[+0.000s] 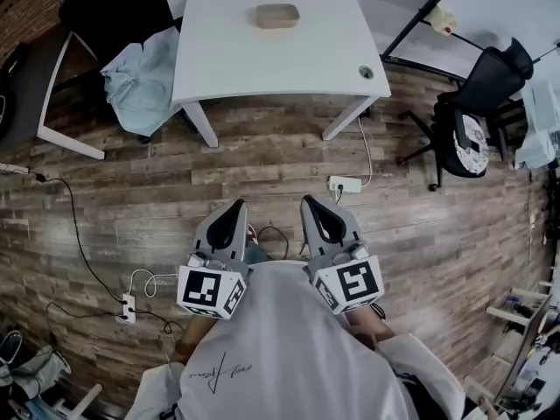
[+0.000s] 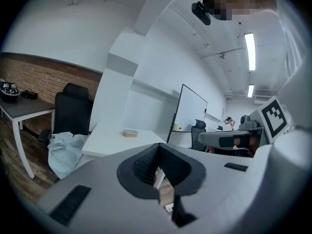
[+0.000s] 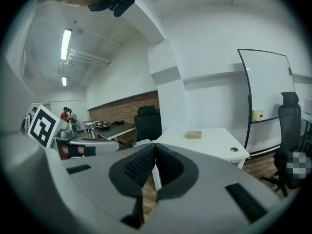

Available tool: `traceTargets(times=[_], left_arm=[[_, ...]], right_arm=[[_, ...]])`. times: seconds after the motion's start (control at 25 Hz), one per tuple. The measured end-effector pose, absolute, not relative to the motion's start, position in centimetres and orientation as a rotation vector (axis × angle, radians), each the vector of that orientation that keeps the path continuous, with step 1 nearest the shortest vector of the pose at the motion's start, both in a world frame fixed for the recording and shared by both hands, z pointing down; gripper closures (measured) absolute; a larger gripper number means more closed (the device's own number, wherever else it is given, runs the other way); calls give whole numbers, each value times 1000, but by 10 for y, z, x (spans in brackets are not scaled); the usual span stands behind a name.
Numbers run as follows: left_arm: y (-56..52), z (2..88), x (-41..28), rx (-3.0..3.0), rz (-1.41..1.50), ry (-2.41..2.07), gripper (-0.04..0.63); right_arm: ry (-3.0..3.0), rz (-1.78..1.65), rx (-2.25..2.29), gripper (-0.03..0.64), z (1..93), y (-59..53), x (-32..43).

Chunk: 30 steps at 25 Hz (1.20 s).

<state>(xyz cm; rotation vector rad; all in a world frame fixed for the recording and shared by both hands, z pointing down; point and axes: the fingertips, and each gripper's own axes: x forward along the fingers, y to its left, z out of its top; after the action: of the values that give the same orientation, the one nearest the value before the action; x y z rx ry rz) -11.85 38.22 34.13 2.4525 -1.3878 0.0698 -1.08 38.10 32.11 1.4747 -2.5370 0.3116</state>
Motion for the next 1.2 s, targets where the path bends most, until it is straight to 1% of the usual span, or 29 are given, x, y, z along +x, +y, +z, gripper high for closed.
traceTargets(times=[0.28,0.76,1.04,1.2], left_arm=[[360,349,-153,2443,83,-1384,588],[324,359,-173,2384,73,-1414,588],[286,355,-148,2409,86,-1394,588],[254,356,-129,2420,93,-1374,588]], right_arm=[[-2498,295,1487,606,324,365,-39],[-2501,285,1480,606,323,331,-50],[-2508,295,1483,606,326,290,-30],[-2460,268,1522,606,330,262,-4]])
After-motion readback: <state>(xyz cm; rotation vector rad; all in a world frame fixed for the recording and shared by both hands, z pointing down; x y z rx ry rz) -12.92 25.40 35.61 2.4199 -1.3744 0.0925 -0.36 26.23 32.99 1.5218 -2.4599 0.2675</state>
